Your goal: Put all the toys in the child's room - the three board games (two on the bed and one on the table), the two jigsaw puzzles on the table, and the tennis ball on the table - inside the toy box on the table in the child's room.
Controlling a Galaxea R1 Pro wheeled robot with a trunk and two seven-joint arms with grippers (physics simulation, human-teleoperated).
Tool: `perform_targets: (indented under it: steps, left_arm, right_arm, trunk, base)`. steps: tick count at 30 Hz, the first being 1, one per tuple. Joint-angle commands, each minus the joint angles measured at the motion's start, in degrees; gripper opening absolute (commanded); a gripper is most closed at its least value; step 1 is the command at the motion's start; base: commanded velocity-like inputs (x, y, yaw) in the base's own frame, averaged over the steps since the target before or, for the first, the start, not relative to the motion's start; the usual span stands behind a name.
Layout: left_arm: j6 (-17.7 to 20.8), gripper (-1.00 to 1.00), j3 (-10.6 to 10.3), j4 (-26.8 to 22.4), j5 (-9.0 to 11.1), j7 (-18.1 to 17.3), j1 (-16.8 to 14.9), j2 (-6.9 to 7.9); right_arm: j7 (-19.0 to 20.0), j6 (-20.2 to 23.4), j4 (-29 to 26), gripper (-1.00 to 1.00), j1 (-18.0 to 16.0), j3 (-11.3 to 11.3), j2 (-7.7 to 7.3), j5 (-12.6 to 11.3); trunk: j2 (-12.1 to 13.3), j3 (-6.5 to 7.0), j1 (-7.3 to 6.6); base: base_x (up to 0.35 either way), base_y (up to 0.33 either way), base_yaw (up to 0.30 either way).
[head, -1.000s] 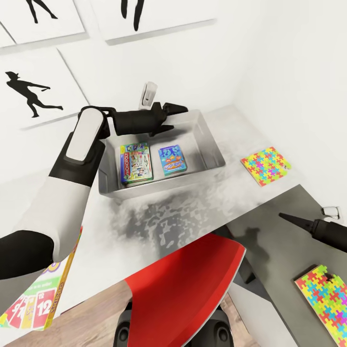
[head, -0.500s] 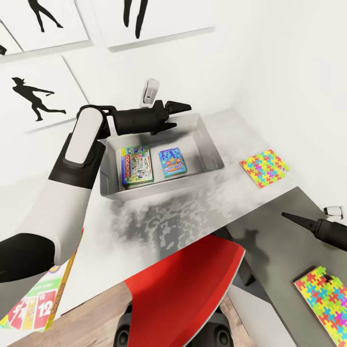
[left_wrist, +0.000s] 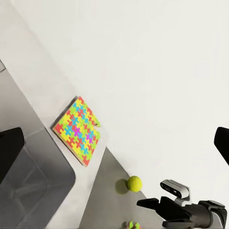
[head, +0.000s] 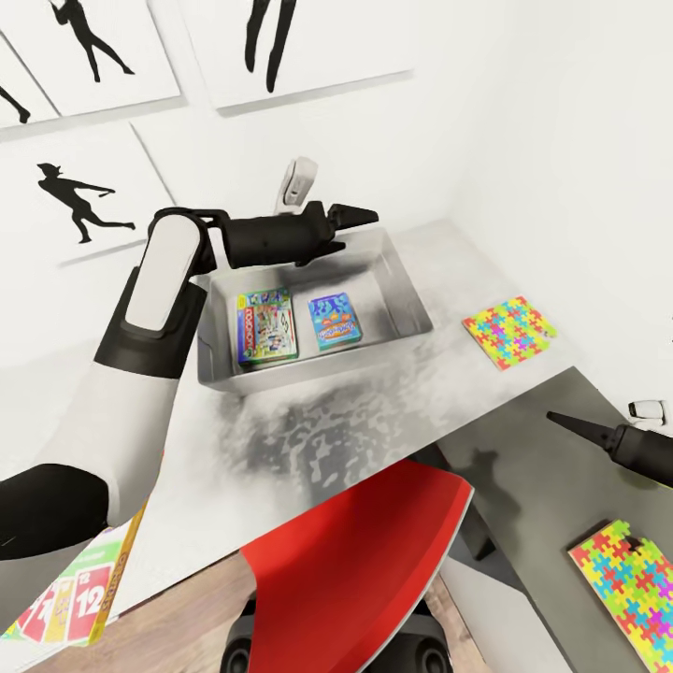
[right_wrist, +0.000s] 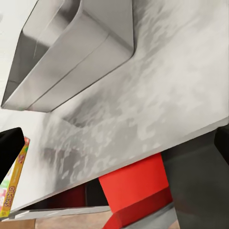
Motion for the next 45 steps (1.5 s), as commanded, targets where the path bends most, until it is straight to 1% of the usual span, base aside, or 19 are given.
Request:
perform_targets:
  steps: [1, 5, 7, 8, 10, 11, 12, 15, 17, 20, 22, 23, 25, 28, 31, 33, 37, 39, 45]
  left_arm:
    - [0.16, 1.00, 0.01, -0.05, 0.56, 0.63, -0.03, -0.01]
    - [0.15, 1.00, -0.05, -2.15, 0.97, 2.68, 0.88, 0.07]
    - [0.10, 1.00, -0.09, -3.88, 2.12, 5.24, 1.77, 0.20]
    - [0.10, 1.00, -0.09, -3.88, 2.12, 5.24, 1.77, 0.20]
    - [0.02, 1.00, -0.15, -5.10, 3.90, 8.10, 2.57, 0.25]
    - [0.02, 1.00, -0.15, -5.10, 3.90, 8.10, 2.57, 0.25]
    - [-0.03, 1.00, -0.17, -5.55, 4.88, 9.56, 2.99, 0.22]
    - [-0.07, 1.00, -0.19, -5.97, 5.85, 11.03, 3.43, 0.18]
    - [-0.14, 1.00, -0.21, -7.01, 7.65, 14.05, 4.36, 0.03]
    - [-0.17, 1.00, -0.22, -7.67, 8.46, 15.55, 4.82, -0.06]
    - [-0.24, 1.00, -0.21, -9.32, 9.90, 18.60, 5.80, -0.51]
    - [-0.24, 1.00, -0.21, -9.32, 9.90, 18.60, 5.80, -0.51]
    - [-0.29, 1.00, -0.21, -11.24, 11.37, 21.70, 6.99, -1.10]
    - [-0.33, 1.00, -0.24, -13.45, 12.78, 24.73, 8.33, -1.63]
    - [-0.34, 1.00, -0.26, -14.37, 13.40, 26.02, 9.02, -1.88]
    - [-0.39, 1.00, -0.34, -15.64, 14.31, 27.93, 10.44, -2.54]
    - [-0.50, 1.00, -0.83, -16.45, 14.89, 29.16, 11.89, -3.36]
    - [-0.62, 1.00, -1.66, -16.97, 15.26, 29.91, 13.17, -4.07]
    - [-0.81, 1.00, -3.39, -17.51, 15.65, 30.65, 14.55, -4.96]
  right_arm:
    - [0.27, 0.20, 0.00, 1.00, -0.04, -0.04, -0.01, 0.16]
    - [0.28, 0.20, 0.00, 1.00, -0.04, -0.04, -0.02, 0.16]
    - [0.28, 0.20, 0.00, 1.00, -0.04, -0.05, -0.03, 0.16]
    - [0.28, 0.20, 0.00, 1.00, -0.04, -0.05, -0.03, 0.16]
    - [0.28, 0.20, 0.00, 1.00, -0.04, -0.05, -0.01, 0.16]
    - [0.28, 0.20, 0.00, 1.00, -0.04, -0.05, -0.01, 0.16]
    - [0.28, 0.20, 0.00, 1.00, -0.04, -0.05, -0.01, 0.16]
    - [0.28, 0.20, 0.00, 1.00, -0.04, -0.05, 0.00, 0.16]
    - [0.29, 0.20, 0.00, 1.00, -0.04, -0.02, 0.01, 0.16]
    - [0.29, 0.20, 0.00, 1.00, -0.04, -0.01, 0.03, 0.16]
    - [0.29, 0.20, 0.00, 1.00, -0.04, 0.07, 0.06, 0.16]
    - [0.29, 0.20, 0.00, 1.00, -0.04, 0.07, 0.06, 0.16]
    - [0.29, 0.20, 0.00, 1.00, -0.04, 0.20, 0.09, 0.16]
    - [0.29, 0.20, 0.00, 1.00, -0.04, 0.35, 0.13, 0.16]
    - [0.29, 0.20, 0.00, 1.00, -0.04, 0.41, 0.18, 0.16]
    - [0.29, 0.20, 0.00, 1.00, -0.04, 0.51, 0.28, 0.16]
    - [0.29, 0.20, 0.00, 1.00, -0.04, 0.59, 0.35, 0.16]
    - [0.29, 0.20, 0.00, 1.00, -0.04, 0.65, 0.39, 0.16]
    - [0.29, 0.20, 0.00, 1.00, -0.04, 0.79, 0.48, 0.16]
  trunk:
    - [-0.09, 0.02, 0.04]
    - [-0.09, 0.39, 0.04]
    - [-0.09, 0.58, 0.04]
    - [-0.09, 0.67, 0.04]
    - [-0.09, 0.86, 0.04]
    - [-0.09, 0.95, 0.04]
    - [-0.09, 1.04, 0.04]
    - [-0.09, 1.32, 0.04]
    - [-0.09, 1.50, 0.04]
    - [-0.09, 1.78, 0.04]
    - [-0.09, 1.97, 0.04]
    - [-0.09, 2.06, 0.04]
    - [-0.09, 2.25, 0.04]
    - [-0.09, 2.53, 0.04]
    - [-0.09, 2.81, 0.04]
    - [-0.09, 2.99, 0.04]
    - [-0.09, 3.36, 0.04]
    - [-0.09, 3.55, 0.04]
    - [-0.09, 4.11, 0.04]
  base:
    - [0.000, 0.000, 0.000]
    - [0.000, 0.000, 0.000]
    - [0.000, 0.000, 0.000]
    - [0.000, 0.000, 0.000]
    - [0.000, 0.000, 0.000]
    - [0.000, 0.000, 0.000]
    - [0.000, 0.000, 0.000]
    - [0.000, 0.000, 0.000]
    - [0.000, 0.000, 0.000]
    - [0.000, 0.000, 0.000]
    - [0.000, 0.000, 0.000]
    - [0.000, 0.000, 0.000]
    - [0.000, 0.000, 0.000]
    - [0.000, 0.000, 0.000]
    - [0.000, 0.000, 0.000]
    - [0.000, 0.000, 0.000]
    - [0.000, 0.000, 0.000]
    - [0.000, 0.000, 0.000]
    - [0.000, 0.000, 0.000]
